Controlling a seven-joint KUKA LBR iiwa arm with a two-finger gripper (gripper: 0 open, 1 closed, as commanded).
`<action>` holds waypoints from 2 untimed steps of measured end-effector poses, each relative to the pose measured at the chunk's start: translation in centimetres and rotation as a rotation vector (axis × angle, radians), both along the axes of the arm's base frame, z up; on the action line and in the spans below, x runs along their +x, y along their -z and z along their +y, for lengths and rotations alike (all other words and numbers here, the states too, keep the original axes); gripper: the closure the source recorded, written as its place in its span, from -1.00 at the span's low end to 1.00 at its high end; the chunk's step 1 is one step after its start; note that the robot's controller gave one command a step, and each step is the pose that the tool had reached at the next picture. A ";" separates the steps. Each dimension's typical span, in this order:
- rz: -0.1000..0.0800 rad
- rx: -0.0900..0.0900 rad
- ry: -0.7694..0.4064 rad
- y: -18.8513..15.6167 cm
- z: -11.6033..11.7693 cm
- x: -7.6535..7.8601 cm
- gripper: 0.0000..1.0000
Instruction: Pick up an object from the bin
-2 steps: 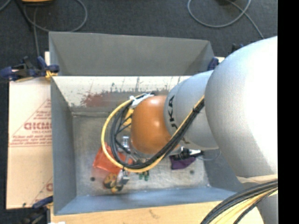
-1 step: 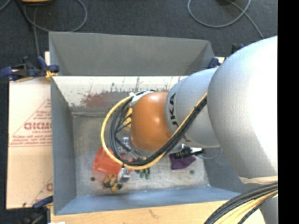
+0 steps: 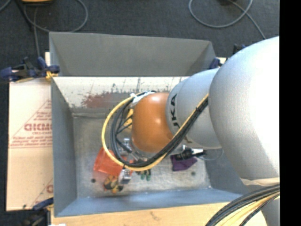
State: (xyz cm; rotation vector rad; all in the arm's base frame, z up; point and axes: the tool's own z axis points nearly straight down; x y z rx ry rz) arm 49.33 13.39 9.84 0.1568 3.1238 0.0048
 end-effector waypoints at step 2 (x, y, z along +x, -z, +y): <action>0.007 0.000 0.003 -8.1 -0.1 -0.3 1.00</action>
Offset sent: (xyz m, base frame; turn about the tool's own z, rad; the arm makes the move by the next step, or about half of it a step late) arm -0.0030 -0.0057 0.0258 0.0429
